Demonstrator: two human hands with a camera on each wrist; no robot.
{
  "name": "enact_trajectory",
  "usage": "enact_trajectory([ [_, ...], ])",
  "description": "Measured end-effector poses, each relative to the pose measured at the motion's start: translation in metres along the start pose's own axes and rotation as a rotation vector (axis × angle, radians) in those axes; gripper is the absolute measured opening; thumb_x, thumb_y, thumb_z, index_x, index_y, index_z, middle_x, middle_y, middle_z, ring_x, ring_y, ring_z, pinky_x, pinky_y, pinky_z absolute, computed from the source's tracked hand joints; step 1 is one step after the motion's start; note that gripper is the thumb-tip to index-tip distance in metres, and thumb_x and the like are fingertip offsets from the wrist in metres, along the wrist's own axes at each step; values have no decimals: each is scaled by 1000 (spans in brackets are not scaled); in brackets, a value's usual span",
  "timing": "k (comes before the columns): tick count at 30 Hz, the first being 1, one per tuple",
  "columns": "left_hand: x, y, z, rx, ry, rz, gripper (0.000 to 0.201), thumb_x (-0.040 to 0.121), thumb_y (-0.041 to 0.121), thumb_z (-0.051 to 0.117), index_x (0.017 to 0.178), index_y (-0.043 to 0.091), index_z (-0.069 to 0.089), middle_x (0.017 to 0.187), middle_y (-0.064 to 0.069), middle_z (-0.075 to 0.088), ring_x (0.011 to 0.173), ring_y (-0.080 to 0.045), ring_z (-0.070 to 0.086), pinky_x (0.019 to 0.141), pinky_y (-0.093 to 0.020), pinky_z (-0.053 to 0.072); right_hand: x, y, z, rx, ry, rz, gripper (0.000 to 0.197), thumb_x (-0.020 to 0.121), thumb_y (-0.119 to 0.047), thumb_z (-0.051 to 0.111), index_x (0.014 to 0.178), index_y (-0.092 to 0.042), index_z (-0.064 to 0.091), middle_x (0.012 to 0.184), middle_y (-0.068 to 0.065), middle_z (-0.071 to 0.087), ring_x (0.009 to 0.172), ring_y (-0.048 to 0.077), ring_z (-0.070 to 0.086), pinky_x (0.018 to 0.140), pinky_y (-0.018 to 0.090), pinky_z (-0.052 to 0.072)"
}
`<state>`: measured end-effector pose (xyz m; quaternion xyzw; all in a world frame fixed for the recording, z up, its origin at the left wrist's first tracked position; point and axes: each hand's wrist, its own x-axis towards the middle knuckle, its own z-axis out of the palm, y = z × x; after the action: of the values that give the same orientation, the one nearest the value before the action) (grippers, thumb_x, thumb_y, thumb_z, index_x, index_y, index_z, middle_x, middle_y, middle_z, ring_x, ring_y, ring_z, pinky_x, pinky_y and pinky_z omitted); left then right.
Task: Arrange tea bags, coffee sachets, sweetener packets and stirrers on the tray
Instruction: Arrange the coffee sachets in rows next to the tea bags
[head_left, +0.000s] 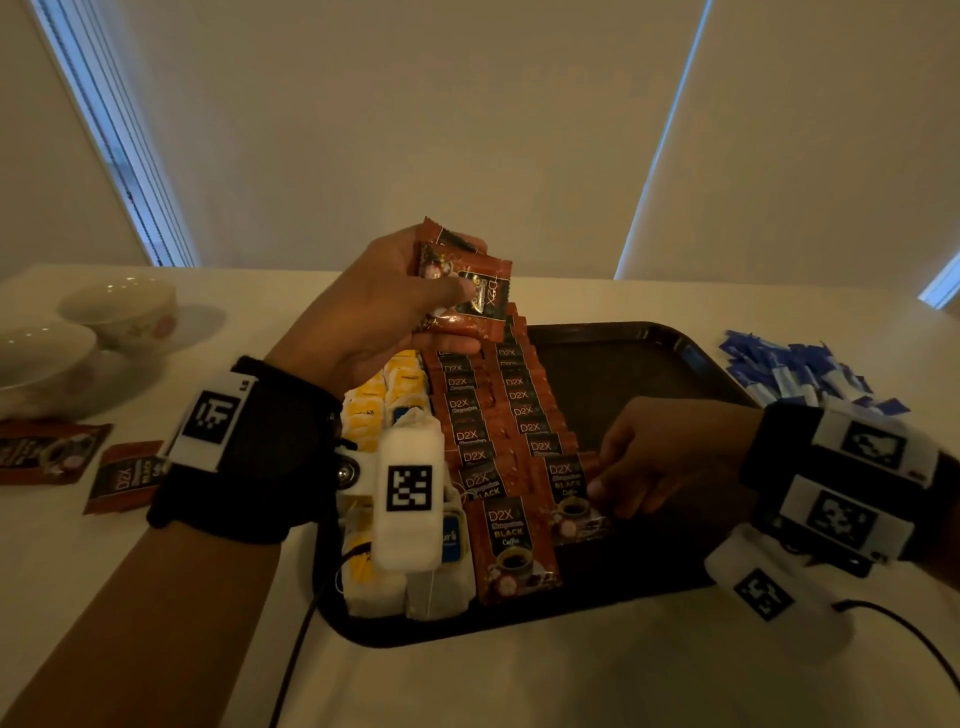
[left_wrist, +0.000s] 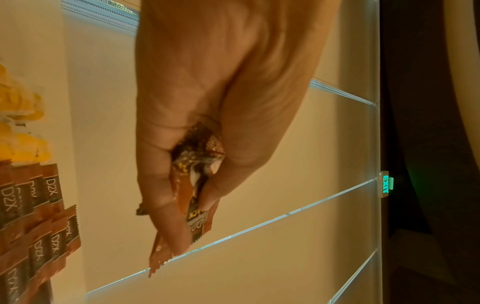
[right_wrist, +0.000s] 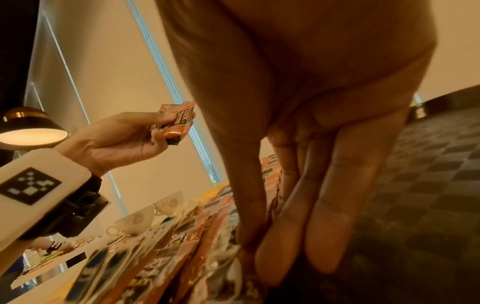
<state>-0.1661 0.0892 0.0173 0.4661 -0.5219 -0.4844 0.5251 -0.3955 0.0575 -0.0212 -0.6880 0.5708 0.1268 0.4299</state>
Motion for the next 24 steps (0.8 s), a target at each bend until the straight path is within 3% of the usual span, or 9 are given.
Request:
enact_trajectory([
  [7,1,-3,2,6,-25,-15,27,87,0,57,110,15,58,100,-5,66,73,-16,71,54,-26,57,9,-4,3,38,28,-31,15,82,-17,68,94,-8,65,63,-5,68,57,2,66,53,15,52],
  [13,2,-5,3,22,-16,-25,25,84,2,61,105,15,59,96,-5,67,68,-14,71,51,-24,56,5,-8,0,12,21,-22,15,81,-24,66,90,-13,63,75,-3,67,57,2,65,52,14,50],
  [15,2,-6,4,24,-10,-25,24,84,3,62,103,16,59,94,-4,67,68,-14,71,50,-24,55,2,-12,-3,-51,118,-58,17,82,-30,65,88,-15,62,78,-2,66,61,3,63,54,16,50],
  [17,3,-6,5,12,-3,-20,23,83,3,63,102,17,59,94,-3,68,68,-14,71,50,-23,55,-4,-19,-7,-79,312,-181,21,84,-37,60,86,-17,60,81,-1,64,68,6,62,59,17,51],
  [19,3,-6,7,-6,9,-10,24,83,2,63,102,17,60,92,-2,68,68,-13,71,50,-23,55,-12,-31,-8,118,430,-334,26,84,-40,58,88,-14,62,86,1,67,75,9,65,62,18,53],
  [22,3,-7,11,-36,12,5,26,81,1,65,102,16,61,91,-3,69,68,-14,71,50,-22,54,-20,-45,-6,478,384,-478,31,84,-32,61,100,-6,64,94,7,70,85,15,69,69,24,58],
  [24,3,-8,14,-30,-11,-1,27,81,2,66,104,15,60,93,-4,69,69,-15,71,50,-23,54,-22,-49,-3,607,387,-533,19,87,-20,61,97,-3,63,94,11,69,83,17,68,70,28,59],
])
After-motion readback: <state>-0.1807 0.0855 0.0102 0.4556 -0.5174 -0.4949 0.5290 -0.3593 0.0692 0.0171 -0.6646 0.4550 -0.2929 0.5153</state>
